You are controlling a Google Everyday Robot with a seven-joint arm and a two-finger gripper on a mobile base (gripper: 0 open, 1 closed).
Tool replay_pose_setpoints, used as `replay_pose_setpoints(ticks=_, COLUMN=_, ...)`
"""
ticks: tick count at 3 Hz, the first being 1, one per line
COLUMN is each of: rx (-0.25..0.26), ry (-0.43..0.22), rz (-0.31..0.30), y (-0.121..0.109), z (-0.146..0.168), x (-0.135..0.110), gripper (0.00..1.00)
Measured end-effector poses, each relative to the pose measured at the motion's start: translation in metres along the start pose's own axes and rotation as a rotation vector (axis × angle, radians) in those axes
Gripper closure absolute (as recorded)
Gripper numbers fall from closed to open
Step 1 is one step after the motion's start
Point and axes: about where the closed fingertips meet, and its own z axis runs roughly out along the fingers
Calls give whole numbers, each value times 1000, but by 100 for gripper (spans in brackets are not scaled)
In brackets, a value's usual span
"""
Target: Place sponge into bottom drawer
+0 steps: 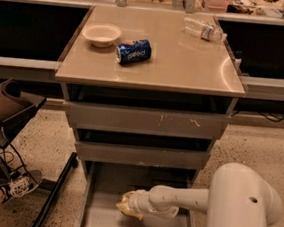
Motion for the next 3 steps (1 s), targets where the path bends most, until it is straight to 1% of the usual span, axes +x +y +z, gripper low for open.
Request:
replay_pose_setpoints(ticks=1, rx=7, ry=61, rz=62, y=-11, z=28, x=30, gripper=100)
replay_pose_setpoints(ticks=2, rx=31, ry=104, rz=111, y=-22, z=42, x=52, gripper=100)
replay_pose_setpoints(ticks=3, rx=65, ry=116, rz=128, y=-27, z=46, x=62, gripper=100)
